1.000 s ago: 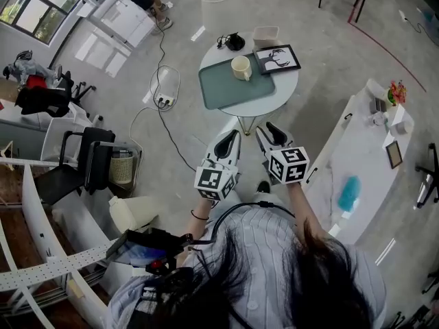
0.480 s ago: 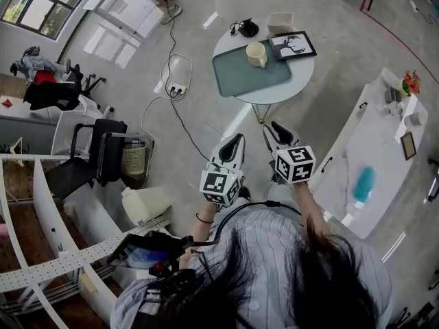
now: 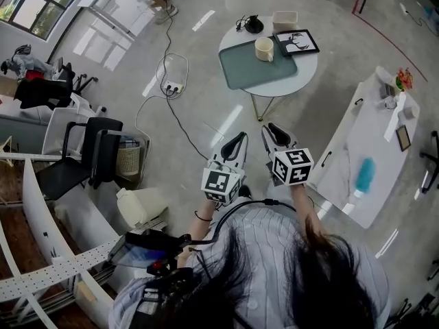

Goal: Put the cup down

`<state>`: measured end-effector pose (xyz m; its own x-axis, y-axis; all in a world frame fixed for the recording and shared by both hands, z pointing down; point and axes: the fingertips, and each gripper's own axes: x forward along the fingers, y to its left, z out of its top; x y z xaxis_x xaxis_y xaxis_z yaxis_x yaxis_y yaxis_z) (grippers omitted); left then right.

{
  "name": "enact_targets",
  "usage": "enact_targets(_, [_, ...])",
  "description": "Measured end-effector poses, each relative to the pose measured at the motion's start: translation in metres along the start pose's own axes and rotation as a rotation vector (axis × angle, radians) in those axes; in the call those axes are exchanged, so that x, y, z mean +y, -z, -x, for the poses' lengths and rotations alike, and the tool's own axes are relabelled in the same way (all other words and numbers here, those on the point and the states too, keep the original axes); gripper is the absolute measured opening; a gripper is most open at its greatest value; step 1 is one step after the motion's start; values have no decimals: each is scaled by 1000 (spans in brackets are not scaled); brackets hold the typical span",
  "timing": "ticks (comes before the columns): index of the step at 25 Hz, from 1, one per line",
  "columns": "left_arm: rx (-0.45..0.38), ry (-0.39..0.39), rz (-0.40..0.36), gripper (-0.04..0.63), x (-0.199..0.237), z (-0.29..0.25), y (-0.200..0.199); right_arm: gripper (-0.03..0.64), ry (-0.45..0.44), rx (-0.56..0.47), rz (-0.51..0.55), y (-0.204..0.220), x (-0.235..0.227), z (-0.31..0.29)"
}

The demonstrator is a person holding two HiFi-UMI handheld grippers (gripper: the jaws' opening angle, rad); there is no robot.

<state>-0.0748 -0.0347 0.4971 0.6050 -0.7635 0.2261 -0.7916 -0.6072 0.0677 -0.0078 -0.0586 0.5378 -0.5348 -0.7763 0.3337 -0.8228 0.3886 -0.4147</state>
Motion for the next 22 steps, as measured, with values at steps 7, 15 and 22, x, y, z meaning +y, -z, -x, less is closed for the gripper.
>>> enact_targets(7, [-36,29,15,18,18,43,2,83,23,-25,23,13,53,6])
enact_targets(15, [-65,79,47,18,15,79,9,69,75,-52,47,32,92,36])
enact_targets(22, [-71,114,53,19,-2,104,20,61,106,-56,54,54,107,65])
